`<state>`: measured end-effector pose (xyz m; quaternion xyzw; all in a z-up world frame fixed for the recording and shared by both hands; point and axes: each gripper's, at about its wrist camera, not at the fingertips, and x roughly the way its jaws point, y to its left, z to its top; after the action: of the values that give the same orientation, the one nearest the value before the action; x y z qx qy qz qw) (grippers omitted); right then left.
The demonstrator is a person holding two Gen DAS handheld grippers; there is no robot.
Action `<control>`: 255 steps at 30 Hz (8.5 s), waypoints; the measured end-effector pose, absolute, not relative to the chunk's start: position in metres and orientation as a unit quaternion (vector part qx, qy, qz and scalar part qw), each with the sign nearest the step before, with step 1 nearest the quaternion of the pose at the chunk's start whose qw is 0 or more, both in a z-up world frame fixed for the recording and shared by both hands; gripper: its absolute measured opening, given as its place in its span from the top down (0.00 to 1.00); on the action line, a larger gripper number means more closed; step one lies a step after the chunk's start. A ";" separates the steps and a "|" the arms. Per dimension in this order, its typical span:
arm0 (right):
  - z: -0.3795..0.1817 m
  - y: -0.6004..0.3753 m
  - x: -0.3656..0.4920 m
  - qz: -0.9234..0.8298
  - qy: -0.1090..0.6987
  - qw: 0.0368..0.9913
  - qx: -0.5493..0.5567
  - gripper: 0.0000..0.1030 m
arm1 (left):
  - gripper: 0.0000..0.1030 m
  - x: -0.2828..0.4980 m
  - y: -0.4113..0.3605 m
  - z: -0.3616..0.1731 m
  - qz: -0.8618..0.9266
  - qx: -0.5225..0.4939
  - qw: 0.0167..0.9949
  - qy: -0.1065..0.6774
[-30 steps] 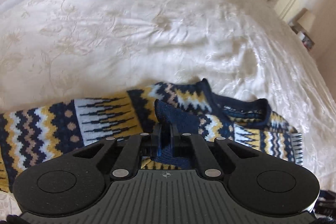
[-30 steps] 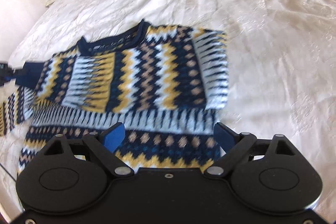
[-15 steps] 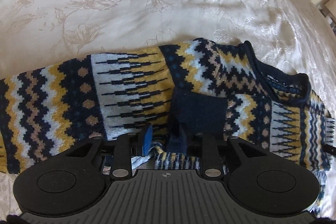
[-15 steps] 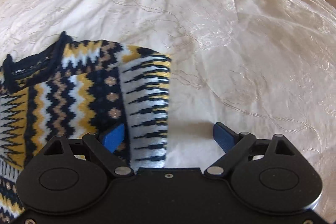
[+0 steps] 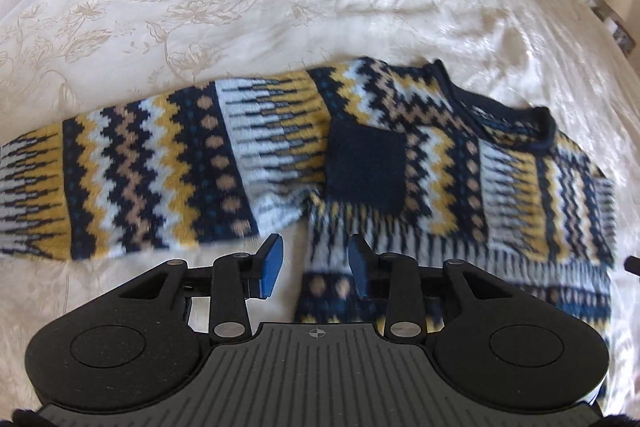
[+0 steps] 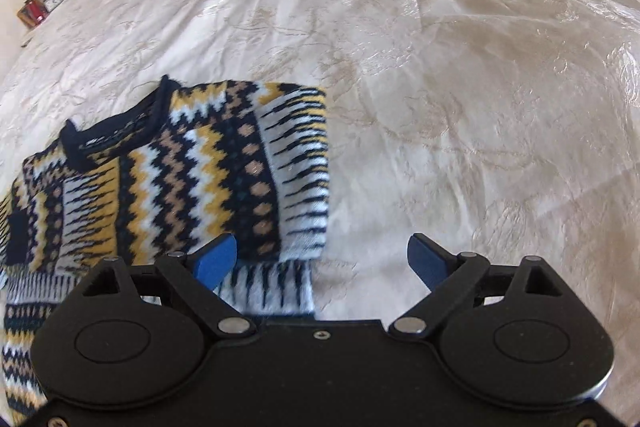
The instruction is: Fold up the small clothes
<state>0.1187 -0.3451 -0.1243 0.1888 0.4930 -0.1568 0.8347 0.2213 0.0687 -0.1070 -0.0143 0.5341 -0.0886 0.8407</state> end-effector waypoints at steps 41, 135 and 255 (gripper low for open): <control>-0.188 -0.264 0.026 -0.004 0.584 0.808 0.077 0.00 | 0.00 0.094 0.004 -0.183 -0.078 0.094 0.816 0.564; -0.106 -0.262 0.036 -0.075 0.481 0.846 0.219 0.13 | 0.81 0.219 -0.117 -0.049 -0.257 -0.072 0.879 0.396; -0.141 -0.273 -0.050 0.017 0.562 0.807 0.181 0.14 | 0.29 0.035 0.067 -0.153 -0.139 0.047 0.818 0.557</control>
<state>-0.0499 -0.2733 -0.1409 0.1813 0.5623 0.0169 0.8066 0.0352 0.0670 -0.1530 0.0466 0.5569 -0.1388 0.8176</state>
